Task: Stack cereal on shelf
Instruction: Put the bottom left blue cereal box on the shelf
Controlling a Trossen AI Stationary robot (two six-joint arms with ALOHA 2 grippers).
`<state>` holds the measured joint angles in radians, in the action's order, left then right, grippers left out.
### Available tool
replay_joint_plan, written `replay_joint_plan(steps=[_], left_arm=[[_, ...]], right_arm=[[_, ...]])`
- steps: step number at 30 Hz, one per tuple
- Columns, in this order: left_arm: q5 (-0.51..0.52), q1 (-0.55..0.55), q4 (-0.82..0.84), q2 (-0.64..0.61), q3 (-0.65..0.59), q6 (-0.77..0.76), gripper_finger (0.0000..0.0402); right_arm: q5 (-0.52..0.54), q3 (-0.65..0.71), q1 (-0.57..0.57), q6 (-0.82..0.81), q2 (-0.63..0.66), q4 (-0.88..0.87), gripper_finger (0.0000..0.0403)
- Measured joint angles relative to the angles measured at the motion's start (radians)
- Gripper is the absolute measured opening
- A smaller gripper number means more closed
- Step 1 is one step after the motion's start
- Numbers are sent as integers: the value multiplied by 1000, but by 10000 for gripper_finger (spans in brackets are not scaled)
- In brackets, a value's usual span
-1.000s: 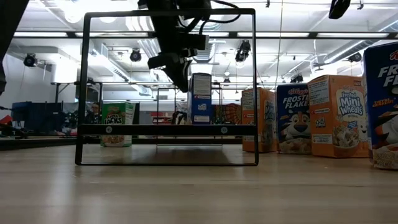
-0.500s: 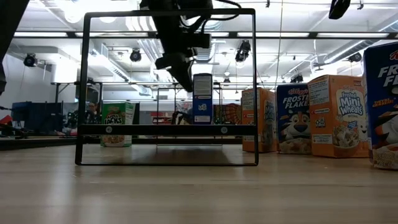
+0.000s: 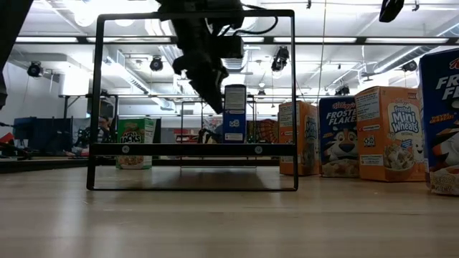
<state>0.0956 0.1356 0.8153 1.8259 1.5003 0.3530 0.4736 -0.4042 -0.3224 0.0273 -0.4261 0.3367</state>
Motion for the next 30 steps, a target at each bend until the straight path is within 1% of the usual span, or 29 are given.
replay_joint_plan(steps=[5,9,13,18,24,30], left_arm=[[0,3,-59,2,1,3,0],[2,4,-36,2,2,3,0],[73,6,-27,2,-14,16,0],[83,20,-135,4,-65,41,0],[88,22,-209,4,-70,53,0],[88,27,-219,7,-70,60,0]], right_arm=[[0,0,0,0,0,0,12],[0,0,0,1,0,0,12],[0,0,0,1,0,0,12],[0,0,0,3,0,0,12],[0,0,0,3,0,0,12],[0,0,0,1,0,0,12]])
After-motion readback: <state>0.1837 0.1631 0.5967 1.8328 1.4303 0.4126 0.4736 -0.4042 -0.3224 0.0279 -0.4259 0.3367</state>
